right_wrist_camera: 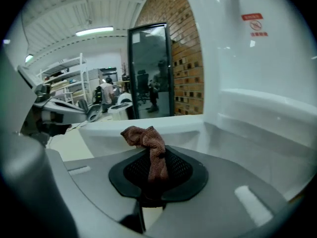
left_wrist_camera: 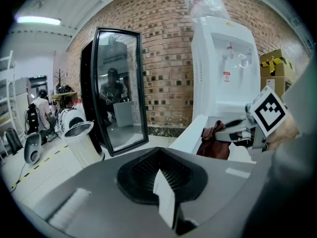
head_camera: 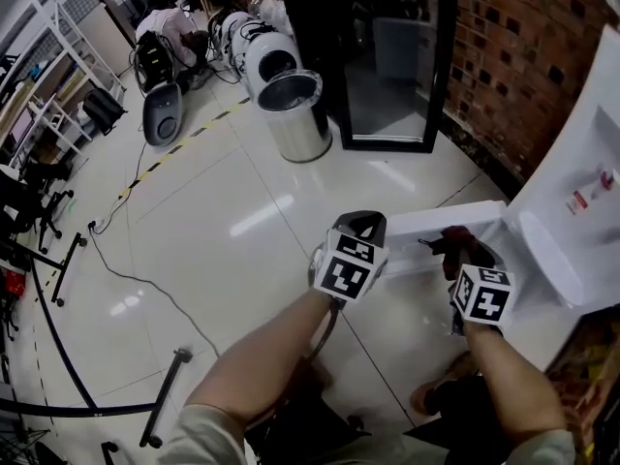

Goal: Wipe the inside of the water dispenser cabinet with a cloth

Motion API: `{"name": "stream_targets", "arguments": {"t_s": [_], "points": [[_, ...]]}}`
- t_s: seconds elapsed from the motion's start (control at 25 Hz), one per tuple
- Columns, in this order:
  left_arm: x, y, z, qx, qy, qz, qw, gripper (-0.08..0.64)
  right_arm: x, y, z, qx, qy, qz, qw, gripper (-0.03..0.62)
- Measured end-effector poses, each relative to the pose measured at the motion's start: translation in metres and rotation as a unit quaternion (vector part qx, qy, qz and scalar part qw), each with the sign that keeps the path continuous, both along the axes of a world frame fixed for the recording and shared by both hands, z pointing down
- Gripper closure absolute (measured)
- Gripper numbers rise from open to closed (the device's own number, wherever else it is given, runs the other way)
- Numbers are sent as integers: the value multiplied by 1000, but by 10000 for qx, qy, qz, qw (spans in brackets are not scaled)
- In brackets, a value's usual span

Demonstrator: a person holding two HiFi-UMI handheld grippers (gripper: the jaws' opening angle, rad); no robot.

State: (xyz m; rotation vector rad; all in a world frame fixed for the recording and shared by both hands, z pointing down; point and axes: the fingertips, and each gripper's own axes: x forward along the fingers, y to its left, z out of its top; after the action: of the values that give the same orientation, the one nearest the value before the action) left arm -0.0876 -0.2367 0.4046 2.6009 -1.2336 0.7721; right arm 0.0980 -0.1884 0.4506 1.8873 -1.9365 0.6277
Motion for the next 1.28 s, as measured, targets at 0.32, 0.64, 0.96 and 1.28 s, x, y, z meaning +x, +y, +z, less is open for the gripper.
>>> {"name": "stream_targets", "arguments": {"t_s": [0.32, 0.64, 0.96, 1.28], "points": [[6, 12, 1, -55, -72, 186, 9998, 560, -119, 28, 1, 139, 386, -2162, 9755, 522], [-4, 13, 11, -131, -207, 144, 9996, 560, -183, 20, 22, -67, 473, -3114, 9491, 523], [-11, 6, 14, -186, -137, 163, 9996, 560, -178, 0, 45, -280, 731, -3073, 9484, 523], [-18, 19, 4, -317, 252, 157, 9991, 560, -166, -6, 53, -233, 728, -3055, 9491, 523]]}}
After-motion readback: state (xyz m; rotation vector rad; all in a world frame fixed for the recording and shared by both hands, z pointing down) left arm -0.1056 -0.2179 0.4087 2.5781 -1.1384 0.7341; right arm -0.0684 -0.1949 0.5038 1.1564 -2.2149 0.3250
